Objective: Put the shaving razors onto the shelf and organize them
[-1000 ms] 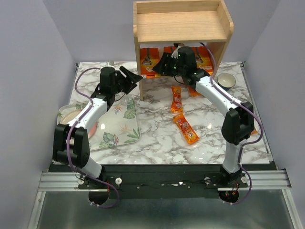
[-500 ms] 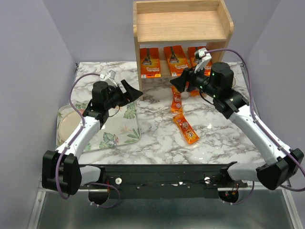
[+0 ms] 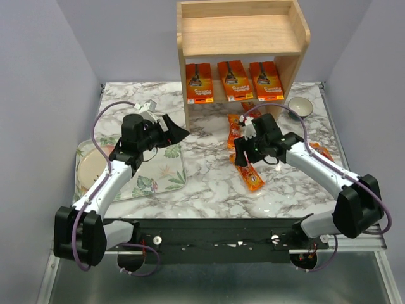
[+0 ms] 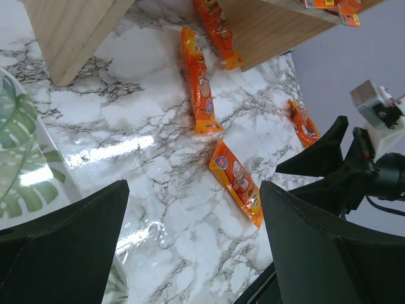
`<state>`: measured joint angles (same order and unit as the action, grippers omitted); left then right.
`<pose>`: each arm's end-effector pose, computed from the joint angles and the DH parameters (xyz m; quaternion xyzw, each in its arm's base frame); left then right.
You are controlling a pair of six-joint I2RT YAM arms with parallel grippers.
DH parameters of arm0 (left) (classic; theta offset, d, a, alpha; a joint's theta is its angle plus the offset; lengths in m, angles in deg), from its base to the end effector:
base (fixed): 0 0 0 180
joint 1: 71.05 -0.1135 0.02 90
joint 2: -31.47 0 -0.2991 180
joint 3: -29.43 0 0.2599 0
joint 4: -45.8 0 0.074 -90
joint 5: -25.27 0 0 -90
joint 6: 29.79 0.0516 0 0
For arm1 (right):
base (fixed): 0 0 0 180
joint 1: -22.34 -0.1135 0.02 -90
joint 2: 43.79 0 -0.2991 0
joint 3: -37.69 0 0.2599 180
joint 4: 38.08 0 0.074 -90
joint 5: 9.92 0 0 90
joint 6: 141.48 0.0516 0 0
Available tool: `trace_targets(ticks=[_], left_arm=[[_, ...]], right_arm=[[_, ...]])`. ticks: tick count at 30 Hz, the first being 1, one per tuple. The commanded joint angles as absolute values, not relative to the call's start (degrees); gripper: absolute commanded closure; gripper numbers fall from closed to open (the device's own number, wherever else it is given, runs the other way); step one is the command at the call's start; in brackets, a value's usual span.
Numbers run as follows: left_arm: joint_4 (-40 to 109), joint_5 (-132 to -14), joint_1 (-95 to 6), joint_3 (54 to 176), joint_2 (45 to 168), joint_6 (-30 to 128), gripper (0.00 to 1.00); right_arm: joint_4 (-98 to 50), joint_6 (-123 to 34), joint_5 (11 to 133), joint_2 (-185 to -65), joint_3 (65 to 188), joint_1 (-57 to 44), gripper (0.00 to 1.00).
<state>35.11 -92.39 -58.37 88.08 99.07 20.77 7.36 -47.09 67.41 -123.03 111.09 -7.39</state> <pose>0.2635 -0.0838 0.3094 -0.0497 0.8040 -0.4213 0.4167 0.2553 0.1588 0.2839 -0.2414 0.9068 0.1962 0.2844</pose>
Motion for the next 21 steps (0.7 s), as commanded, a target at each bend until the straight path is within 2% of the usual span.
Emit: trace_targets(ticks=[1,12,17,21], left_arm=[[36.23,-91.80,-58.92,85.33,96.78,19.61,0.07],[37.46,-91.45,-61.91,79.79,92.03,16.27,0.07],[37.46,-91.36,-63.32,78.56,90.71,15.22,0.07],[38.16,-91.53,-63.67,78.55,90.71,14.69,0.07]], right_arm=[[9.28,-42.69,72.78,-127.36,109.92,-7.72,0.30],[9.63,-37.16,78.06,-140.19,110.45,-7.63,0.30],[8.75,-37.15,78.76,-141.70,109.05,-7.54,0.38],[8.40,-37.68,78.85,-140.03,108.69,-7.54,0.36]])
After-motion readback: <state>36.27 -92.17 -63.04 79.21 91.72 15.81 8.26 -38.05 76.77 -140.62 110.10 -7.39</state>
